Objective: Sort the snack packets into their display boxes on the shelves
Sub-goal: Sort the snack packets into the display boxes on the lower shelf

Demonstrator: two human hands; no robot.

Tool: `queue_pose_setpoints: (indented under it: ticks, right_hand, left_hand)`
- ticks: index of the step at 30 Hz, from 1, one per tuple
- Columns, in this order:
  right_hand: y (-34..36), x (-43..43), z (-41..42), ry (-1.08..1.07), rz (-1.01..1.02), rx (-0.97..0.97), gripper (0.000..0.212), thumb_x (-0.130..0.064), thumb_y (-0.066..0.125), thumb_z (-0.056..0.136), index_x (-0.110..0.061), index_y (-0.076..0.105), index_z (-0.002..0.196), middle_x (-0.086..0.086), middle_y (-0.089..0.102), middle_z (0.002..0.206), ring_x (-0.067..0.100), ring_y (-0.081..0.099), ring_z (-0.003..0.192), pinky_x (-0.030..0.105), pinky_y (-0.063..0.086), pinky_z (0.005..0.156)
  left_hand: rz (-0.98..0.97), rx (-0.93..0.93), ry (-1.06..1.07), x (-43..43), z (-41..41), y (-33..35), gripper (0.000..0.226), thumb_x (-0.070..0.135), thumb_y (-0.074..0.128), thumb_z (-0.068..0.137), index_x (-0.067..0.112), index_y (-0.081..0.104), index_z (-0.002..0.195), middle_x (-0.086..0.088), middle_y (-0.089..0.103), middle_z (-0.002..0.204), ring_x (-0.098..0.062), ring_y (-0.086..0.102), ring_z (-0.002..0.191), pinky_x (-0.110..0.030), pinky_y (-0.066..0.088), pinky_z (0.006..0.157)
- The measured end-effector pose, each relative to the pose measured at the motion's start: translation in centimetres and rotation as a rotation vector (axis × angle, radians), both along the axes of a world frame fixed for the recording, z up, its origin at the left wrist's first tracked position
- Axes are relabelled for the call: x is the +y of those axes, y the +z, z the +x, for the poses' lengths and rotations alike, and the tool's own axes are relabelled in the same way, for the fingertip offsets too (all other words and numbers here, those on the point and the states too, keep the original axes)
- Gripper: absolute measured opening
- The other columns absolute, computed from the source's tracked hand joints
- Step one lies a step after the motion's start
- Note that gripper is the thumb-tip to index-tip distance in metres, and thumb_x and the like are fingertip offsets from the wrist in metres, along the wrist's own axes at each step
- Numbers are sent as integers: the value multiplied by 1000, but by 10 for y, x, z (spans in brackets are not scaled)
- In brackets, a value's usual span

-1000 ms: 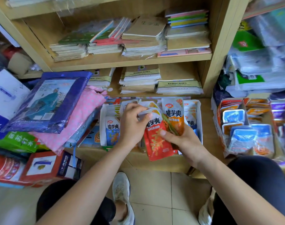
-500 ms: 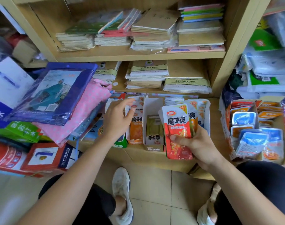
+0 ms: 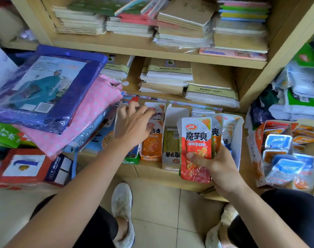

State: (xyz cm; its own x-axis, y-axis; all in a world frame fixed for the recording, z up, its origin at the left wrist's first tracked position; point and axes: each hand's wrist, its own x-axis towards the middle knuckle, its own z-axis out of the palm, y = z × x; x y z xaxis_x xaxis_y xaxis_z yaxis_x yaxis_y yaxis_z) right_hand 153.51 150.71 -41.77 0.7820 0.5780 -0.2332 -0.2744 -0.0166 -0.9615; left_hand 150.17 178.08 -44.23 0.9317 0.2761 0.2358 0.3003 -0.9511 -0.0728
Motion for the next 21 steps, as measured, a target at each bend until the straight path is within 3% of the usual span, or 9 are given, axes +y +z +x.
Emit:
queue_pose_setpoints:
  ticks: [3,5,9,13,16,19,21]
  right_hand:
    - [0,7,2,-27,-18,-32,54,-11,81,75,-13,61,126,10,75,109,31,74,98,48,60,82]
    - [-1,9,5,-52,-29,-47,55,-13,82,74,-13,62,125,11,75,110,32,73,98,52,59,84]
    - [-2,13,7,-80,-34,-66,52,-12,82,73,-10,64,122,12,75,108,33,74,97,58,58,86]
    - [-6,13,7,-66,-58,-80,54,-14,85,76,-13,63,125,11,74,111,32,73,100,59,56,89]
    - [-5,13,7,-65,-64,-85,54,-14,83,76,-14,62,125,9,75,111,30,73,100,57,56,89]
    - [-3,12,7,-63,-64,-80,56,-18,84,74,-16,61,126,7,75,112,28,73,100,56,57,90]
    - [-3,11,7,-60,-65,-71,59,-21,84,73,-17,61,127,6,74,113,28,73,101,56,56,90]
  left_hand:
    - [-140,-90,-80,5,-3,4,23,40,76,84,37,73,108,16,64,121,-25,38,127,-45,24,93]
    - [-250,-112,-127,12,-7,9,8,36,76,86,37,73,93,19,66,118,-24,37,134,-47,21,99]
    - [-492,57,-228,20,-31,24,13,39,76,85,48,67,82,20,56,121,-9,28,141,-34,12,101]
    - [-501,87,-250,23,-50,29,7,56,77,76,51,72,78,16,48,130,-18,24,133,-33,16,103]
    - [-417,-20,-248,16,-46,31,26,71,68,72,45,72,70,16,59,95,-17,49,102,-40,32,93]
    - [-373,-223,-200,2,-40,32,24,49,79,80,30,71,69,14,60,60,-11,56,61,-39,51,73]
    - [-390,-372,-96,-3,-37,35,23,37,76,83,23,68,68,10,64,57,-15,62,54,-38,54,57]
